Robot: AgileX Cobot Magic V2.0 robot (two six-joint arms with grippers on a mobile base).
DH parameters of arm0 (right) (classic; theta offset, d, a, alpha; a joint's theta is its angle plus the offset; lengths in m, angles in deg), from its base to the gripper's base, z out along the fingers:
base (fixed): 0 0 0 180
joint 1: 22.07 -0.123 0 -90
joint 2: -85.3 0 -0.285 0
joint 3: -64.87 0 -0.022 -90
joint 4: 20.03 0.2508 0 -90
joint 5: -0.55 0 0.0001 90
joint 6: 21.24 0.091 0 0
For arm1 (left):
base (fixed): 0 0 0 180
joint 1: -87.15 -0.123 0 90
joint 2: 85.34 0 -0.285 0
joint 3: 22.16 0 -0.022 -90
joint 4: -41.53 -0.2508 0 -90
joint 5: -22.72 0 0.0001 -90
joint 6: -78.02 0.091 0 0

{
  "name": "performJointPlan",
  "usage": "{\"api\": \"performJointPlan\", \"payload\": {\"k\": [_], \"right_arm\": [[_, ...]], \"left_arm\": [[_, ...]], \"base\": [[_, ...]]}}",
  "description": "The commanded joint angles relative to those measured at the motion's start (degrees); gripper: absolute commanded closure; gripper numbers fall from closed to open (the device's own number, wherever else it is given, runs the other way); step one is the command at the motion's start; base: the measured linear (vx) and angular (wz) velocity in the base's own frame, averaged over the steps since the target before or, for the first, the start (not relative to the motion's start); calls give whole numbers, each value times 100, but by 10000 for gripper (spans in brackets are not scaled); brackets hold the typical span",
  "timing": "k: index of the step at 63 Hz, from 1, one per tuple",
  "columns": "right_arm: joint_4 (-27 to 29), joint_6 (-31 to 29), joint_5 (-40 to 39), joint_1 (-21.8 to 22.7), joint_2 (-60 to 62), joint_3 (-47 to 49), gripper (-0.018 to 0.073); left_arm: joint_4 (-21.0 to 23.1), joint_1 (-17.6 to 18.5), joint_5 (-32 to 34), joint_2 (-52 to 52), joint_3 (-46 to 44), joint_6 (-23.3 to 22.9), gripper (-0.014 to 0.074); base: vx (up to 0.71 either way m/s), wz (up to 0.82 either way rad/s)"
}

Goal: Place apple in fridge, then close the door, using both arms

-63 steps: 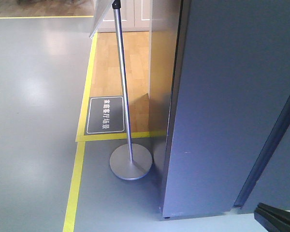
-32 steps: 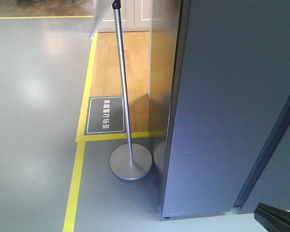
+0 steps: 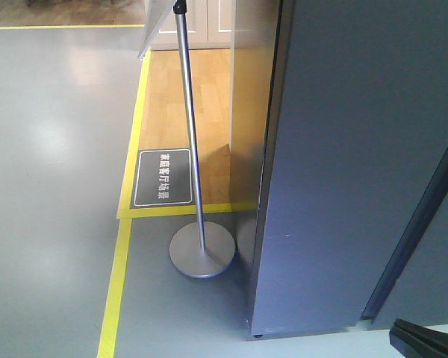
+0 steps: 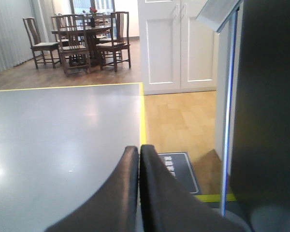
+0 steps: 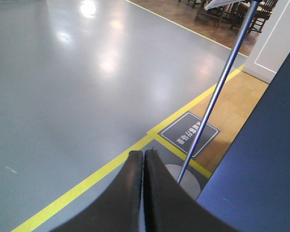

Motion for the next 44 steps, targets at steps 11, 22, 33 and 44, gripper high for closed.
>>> {"api": "performJointPlan", "payload": {"k": [11, 22, 33, 44], "right_arm": [[298, -47, -155, 33, -77, 130, 563], [298, -47, -155, 33, -77, 130, 563], [298, -47, -155, 33, -77, 130, 563], [298, -47, -155, 33, -77, 130, 563]], "left_arm": [[-46, -42, 586, -100, 168, 7, 604], [-46, -42, 592, -100, 168, -354, 604], [-46, -42, 592, -100, 168, -593, 604], [-46, -42, 571, -100, 162, -588, 604]], "base": [[0, 0], [0, 0], [0, 0], [0, 0]]}}
